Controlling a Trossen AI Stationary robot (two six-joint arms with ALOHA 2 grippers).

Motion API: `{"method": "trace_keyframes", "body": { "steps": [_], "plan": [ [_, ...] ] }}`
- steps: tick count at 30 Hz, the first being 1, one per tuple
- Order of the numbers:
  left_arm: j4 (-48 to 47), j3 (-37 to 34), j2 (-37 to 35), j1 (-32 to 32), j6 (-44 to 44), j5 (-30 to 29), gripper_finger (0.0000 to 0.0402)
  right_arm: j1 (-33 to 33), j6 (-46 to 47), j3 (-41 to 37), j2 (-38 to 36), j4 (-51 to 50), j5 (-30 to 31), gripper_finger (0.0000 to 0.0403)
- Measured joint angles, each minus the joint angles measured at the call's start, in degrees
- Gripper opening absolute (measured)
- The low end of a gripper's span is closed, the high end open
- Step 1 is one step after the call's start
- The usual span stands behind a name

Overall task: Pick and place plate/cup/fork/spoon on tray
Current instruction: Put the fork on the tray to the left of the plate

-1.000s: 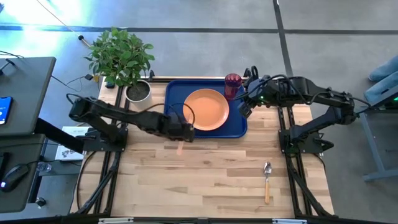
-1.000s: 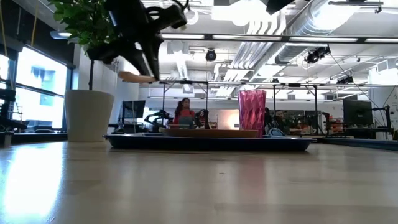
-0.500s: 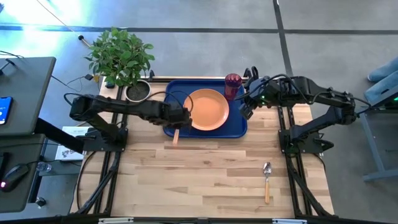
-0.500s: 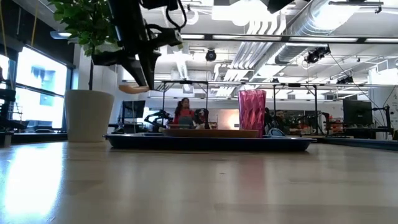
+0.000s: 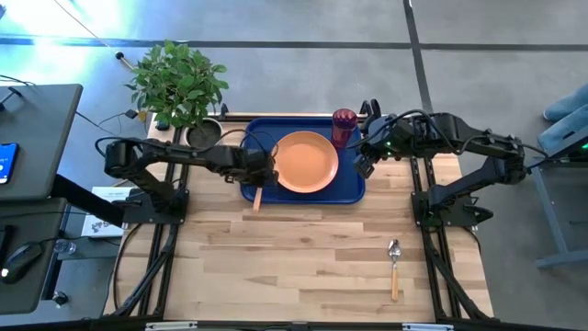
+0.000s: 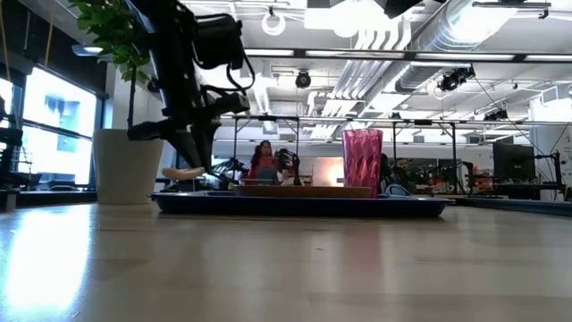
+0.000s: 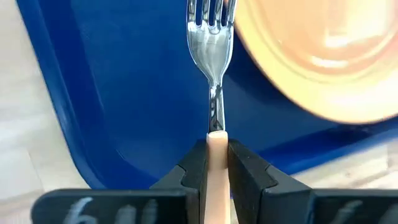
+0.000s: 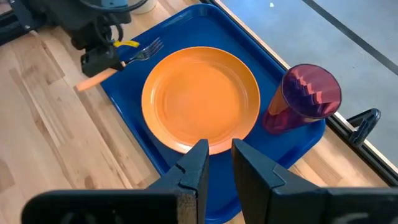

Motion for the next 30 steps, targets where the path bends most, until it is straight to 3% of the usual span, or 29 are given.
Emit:
{"method": "trace_keyframes", "body": {
  "steps": [16, 30],
  "plan": [
    [1.9, -0.1, 0.1, 14.7, 7.4, 2.4, 0.0041, 0.0, 2.8, 0.0, 0.0, 0.0, 1.2, 0.0062],
    [4.1, -0.1, 5.5, 16.6, 8.6, 3.0, 0.0038, 0.0, 3.0, 0.0, 0.0, 0.0, 0.9, 0.0062]
  ]
}}
